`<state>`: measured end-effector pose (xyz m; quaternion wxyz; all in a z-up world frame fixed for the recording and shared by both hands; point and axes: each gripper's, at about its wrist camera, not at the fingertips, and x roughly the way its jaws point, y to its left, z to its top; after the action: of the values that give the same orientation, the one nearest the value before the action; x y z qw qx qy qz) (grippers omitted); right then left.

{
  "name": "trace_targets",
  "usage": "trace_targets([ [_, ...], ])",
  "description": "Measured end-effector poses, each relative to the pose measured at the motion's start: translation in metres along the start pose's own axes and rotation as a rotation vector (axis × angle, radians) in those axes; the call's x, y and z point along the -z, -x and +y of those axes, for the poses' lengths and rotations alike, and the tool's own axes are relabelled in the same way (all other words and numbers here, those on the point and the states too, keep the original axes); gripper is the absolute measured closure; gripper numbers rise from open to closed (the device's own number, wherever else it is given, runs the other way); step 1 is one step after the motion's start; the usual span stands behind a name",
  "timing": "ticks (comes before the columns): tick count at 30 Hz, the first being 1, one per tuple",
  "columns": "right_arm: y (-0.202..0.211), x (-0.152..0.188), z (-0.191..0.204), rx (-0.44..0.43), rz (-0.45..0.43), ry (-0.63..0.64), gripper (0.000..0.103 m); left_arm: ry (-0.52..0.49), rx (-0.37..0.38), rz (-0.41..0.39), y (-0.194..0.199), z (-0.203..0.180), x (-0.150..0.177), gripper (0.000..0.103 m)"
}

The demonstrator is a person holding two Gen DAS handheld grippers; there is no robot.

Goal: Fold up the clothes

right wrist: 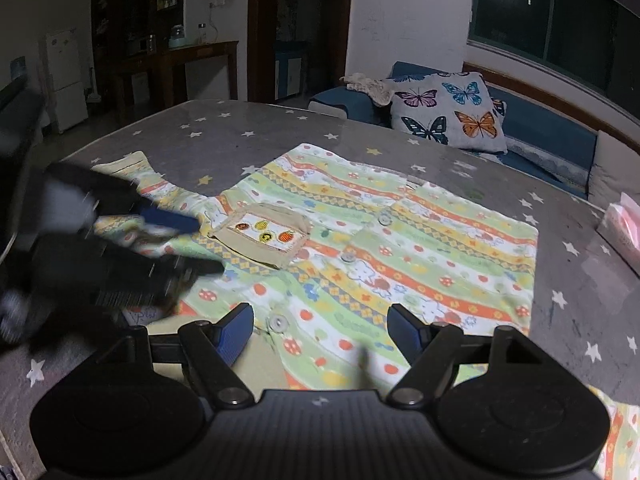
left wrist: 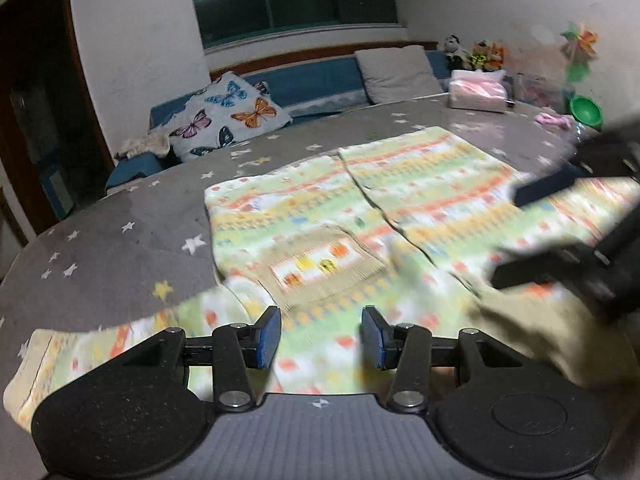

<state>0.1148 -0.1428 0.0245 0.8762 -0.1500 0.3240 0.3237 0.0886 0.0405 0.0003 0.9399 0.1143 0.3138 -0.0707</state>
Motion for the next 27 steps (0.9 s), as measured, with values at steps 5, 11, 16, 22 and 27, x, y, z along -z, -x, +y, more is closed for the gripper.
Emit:
trace_targets([
  [5,-0.012,-0.005,0.01,-0.001,0.0,0.007,0.027,-0.033,-0.029,-0.038,0.017,-0.013,0.014,0.053],
  [11,-0.027,-0.006,0.023,-0.019,0.024,0.022,0.027,-0.013,-0.031,-0.045,0.029,-0.01,0.026,0.052],
  [16,-0.027,-0.003,0.03,-0.021,0.04,0.055,0.027,0.042,-0.029,-0.046,0.039,-0.001,0.034,0.051],
  [22,-0.019,-0.007,0.031,-0.023,0.018,0.062,0.027,0.127,-0.041,-0.059,0.055,0.018,0.04,0.049],
  [27,-0.029,-0.006,0.035,-0.035,0.039,0.069,0.027,0.215,-0.134,-0.072,0.064,0.046,0.039,0.049],
])
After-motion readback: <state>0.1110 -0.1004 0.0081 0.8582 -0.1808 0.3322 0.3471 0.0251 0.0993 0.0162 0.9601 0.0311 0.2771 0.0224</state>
